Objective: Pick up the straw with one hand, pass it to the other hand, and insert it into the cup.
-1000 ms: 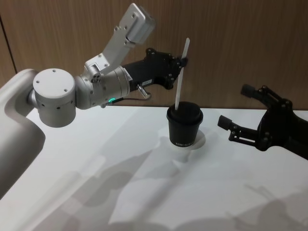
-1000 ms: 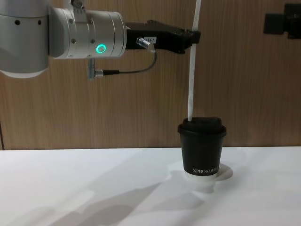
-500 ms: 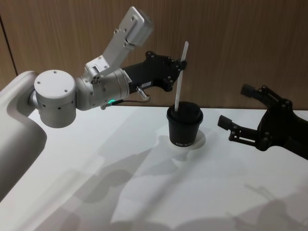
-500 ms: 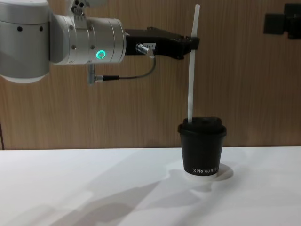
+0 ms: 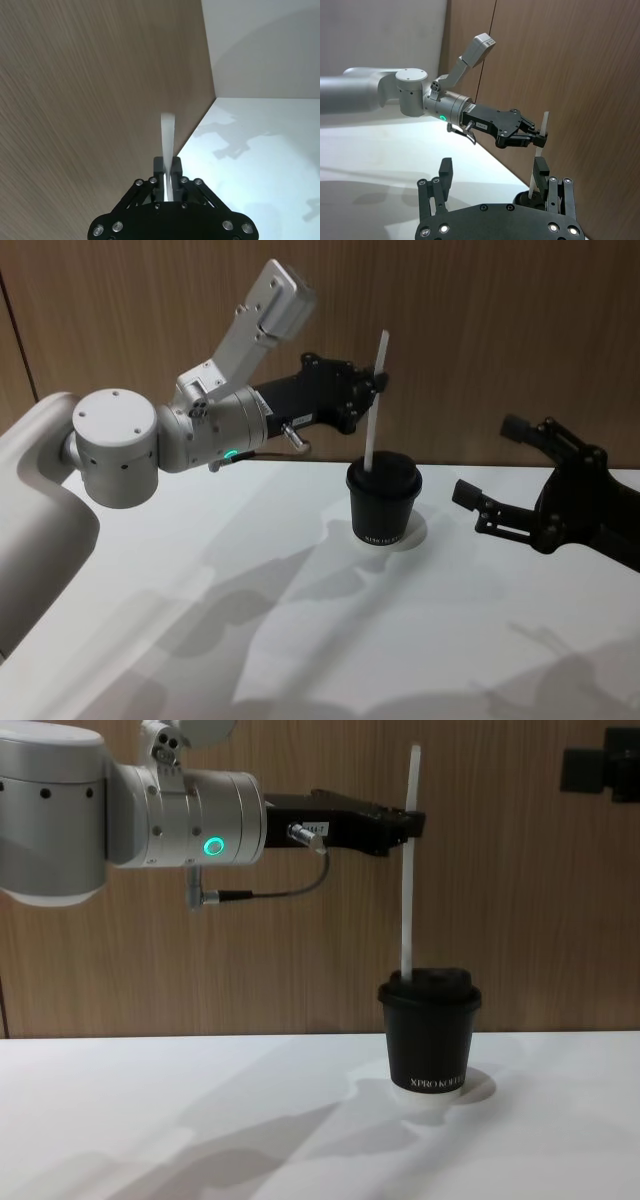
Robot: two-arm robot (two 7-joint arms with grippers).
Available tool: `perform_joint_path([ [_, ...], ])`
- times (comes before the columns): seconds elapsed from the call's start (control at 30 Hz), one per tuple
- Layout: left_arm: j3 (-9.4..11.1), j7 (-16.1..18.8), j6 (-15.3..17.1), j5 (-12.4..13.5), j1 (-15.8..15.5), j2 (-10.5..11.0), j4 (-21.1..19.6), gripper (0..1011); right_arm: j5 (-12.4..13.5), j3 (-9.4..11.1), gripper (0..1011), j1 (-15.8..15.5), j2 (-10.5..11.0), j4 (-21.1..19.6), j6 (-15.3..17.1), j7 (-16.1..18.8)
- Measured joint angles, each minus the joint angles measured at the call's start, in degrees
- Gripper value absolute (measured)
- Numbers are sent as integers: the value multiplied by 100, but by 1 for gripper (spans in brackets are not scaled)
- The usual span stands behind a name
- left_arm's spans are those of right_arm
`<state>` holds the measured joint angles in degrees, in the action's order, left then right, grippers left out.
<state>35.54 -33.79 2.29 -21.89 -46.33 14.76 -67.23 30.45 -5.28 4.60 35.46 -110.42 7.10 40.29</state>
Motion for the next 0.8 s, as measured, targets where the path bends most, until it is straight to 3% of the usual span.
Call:
perform_joint_path([
  [0.8, -27, -38, -6, -9, 0, -29, 79, 806, 0, 0, 1001, 0, 0, 0, 0, 0],
])
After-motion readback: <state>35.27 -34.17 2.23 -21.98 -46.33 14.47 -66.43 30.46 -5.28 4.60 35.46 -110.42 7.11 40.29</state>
